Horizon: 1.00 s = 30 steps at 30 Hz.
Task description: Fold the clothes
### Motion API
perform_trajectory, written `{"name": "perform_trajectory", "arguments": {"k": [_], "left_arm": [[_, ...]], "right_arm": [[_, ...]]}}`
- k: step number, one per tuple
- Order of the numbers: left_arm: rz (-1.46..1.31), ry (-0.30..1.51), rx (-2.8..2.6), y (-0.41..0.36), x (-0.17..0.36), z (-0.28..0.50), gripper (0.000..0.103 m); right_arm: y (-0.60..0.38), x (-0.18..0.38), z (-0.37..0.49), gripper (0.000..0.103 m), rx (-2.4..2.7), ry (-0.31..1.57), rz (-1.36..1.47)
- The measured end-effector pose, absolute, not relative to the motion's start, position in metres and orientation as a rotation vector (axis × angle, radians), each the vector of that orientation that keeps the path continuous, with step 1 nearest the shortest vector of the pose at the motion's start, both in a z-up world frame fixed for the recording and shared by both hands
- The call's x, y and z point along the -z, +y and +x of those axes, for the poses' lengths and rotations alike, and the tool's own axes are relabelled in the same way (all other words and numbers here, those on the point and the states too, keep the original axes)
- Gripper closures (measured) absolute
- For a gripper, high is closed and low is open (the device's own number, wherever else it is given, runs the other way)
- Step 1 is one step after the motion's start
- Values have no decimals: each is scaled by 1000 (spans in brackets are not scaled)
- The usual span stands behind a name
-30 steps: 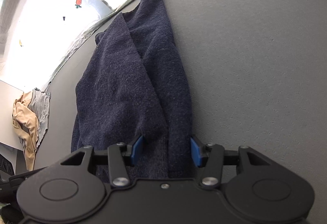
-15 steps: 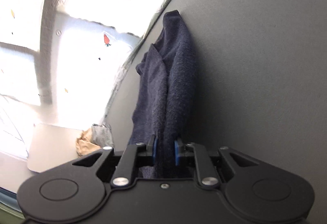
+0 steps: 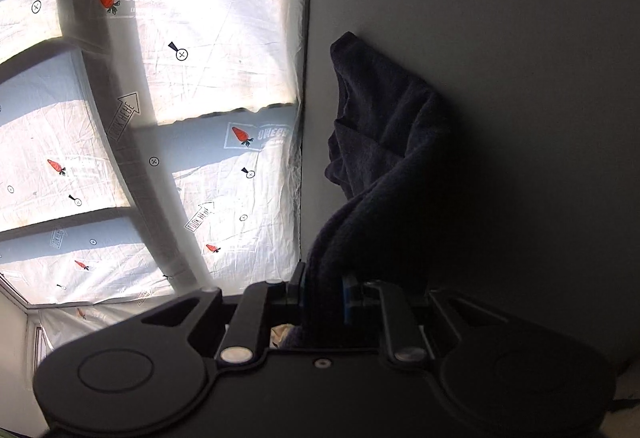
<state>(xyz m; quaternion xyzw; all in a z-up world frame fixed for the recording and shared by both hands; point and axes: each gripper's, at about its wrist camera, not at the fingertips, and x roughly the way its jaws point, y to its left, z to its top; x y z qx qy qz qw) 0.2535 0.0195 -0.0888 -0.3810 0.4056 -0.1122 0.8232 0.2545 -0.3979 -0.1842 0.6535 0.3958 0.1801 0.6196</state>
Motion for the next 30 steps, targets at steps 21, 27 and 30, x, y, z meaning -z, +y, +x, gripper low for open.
{"name": "perform_trajectory", "arguments": {"k": [21,27,30], "left_arm": [[-860,939,139,28,131,438,80],[-869,1066,104,30,166,494,77],[-936,1100,116,39,176,507,72]], "right_arm": [[-381,228,428,79,-262,965,1658],[-375,260,467,73,-155,1055,1718],[-376,270,477,71,-131,1080,1767]]}}
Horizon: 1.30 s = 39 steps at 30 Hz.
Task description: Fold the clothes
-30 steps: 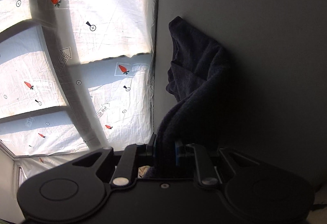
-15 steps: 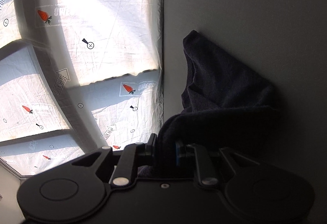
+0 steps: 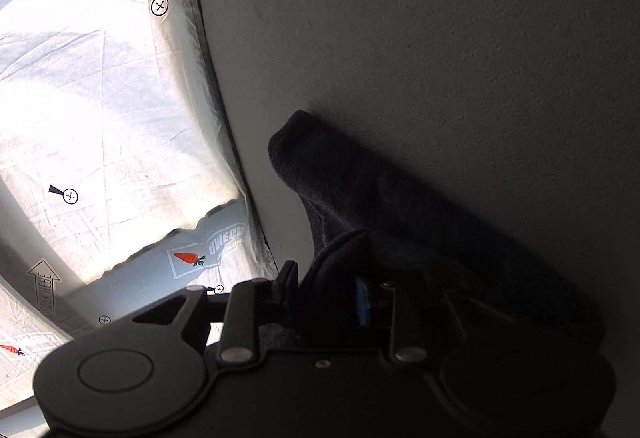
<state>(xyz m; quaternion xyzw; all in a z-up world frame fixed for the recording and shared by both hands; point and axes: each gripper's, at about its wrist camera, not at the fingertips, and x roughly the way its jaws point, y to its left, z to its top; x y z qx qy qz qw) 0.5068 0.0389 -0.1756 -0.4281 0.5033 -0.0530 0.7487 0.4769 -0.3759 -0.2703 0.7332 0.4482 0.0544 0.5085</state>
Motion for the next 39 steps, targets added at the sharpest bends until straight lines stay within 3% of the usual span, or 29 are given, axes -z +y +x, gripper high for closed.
{"name": "perform_trajectory", "arguments": {"k": [4,5,6,8,11,14,16,18,23,39], "left_arm": [[-1028,1085,119,51,175,514,62],[-1041,1068,115,54,174,514,53],[-1034,1029,89,58,168,513,37],[-998,938,34,69,152,511,21],[-954,859,-2,80,132,510,21],[-822,842,-33,75,114,509,13],[-638,861,-62,56,106,507,10],[-448,890,-68,32,105,501,8],[-138,960,5,-21,124,489,6],[-127,1091,69,-13,169,500,0]], "right_arm": [[-376,273,487,67,-119,1095,1793],[-377,271,489,64,-122,1092,1790],[-377,269,491,60,-127,1083,1784],[-379,261,494,54,-147,1044,1761],[-383,238,497,51,-176,963,1651],[-381,207,499,48,-217,919,1454],[-368,183,500,41,-230,915,1229],[-350,157,500,25,-233,911,967],[-298,133,497,19,-246,931,508],[-262,169,509,8,-274,960,100]]}}
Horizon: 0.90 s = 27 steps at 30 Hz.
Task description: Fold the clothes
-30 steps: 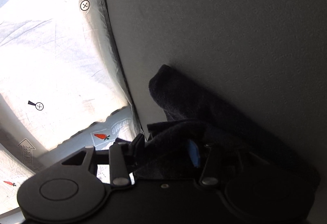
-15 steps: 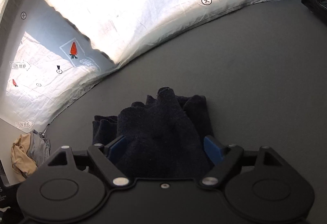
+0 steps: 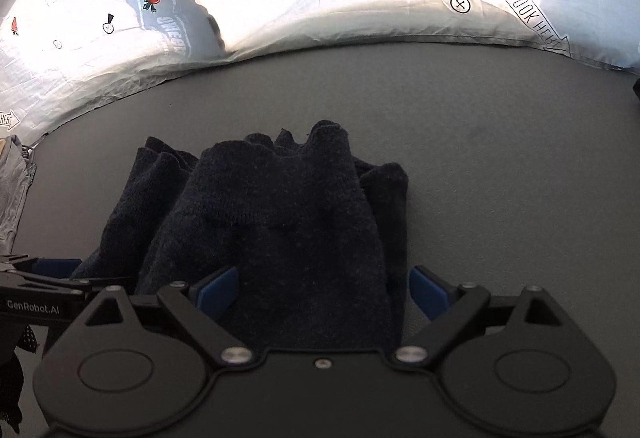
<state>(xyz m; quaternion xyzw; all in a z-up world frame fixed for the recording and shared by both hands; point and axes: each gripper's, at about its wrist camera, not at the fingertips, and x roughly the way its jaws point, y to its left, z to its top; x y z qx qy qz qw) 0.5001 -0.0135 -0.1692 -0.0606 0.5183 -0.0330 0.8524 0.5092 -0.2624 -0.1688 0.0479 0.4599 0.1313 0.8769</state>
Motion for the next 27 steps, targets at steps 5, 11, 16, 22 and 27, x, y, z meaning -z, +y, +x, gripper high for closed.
{"name": "perform_trajectory", "arguments": {"k": [5,11,16,22,27], "left_arm": [[-178,1098,107,-2,175,509,0],[-80,1001,223,-1,176,512,0],[-126,1013,284,5,181,530,0],[-112,966,313,0,185,542,0],[-200,960,321,6,185,548,1]], "right_arm": [[-264,173,520,4,-283,963,100],[-271,185,533,1,-298,964,116],[-275,194,544,0,-320,974,134],[-279,201,558,0,-367,973,156],[-281,203,564,0,-398,955,167]]}}
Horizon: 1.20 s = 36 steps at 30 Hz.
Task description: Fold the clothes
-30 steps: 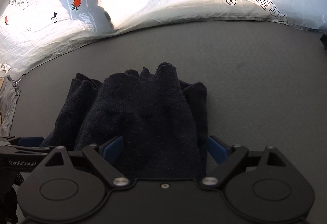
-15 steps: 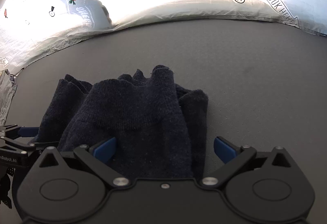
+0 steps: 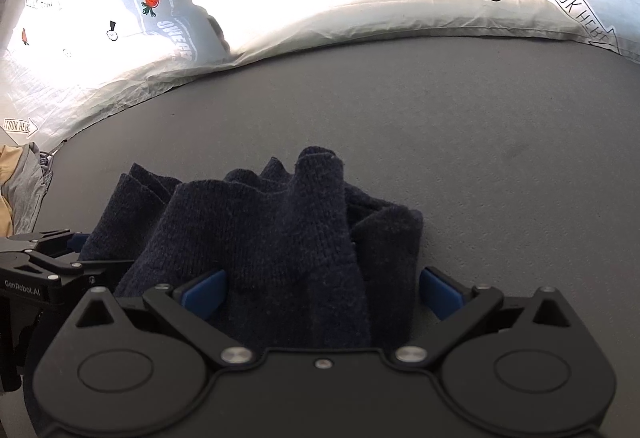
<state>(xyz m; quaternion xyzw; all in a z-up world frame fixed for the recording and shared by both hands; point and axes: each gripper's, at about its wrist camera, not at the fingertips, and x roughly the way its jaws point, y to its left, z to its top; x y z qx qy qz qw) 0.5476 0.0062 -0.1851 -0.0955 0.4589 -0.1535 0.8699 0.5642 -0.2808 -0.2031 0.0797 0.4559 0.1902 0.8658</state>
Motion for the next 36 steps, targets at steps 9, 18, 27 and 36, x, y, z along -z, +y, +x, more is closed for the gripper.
{"name": "perform_trajectory", "arguments": {"k": [9,18,27,36], "left_arm": [[-410,960,369,12,185,547,22],[-439,921,324,2,162,511,73],[-476,712,388,-13,95,413,74],[-445,614,578,-32,63,361,75]], "right_arm": [[-270,201,566,35,-475,947,242],[-260,165,522,75,-366,860,256],[-253,95,418,77,-287,679,151],[-256,44,328,78,-94,589,76]]}}
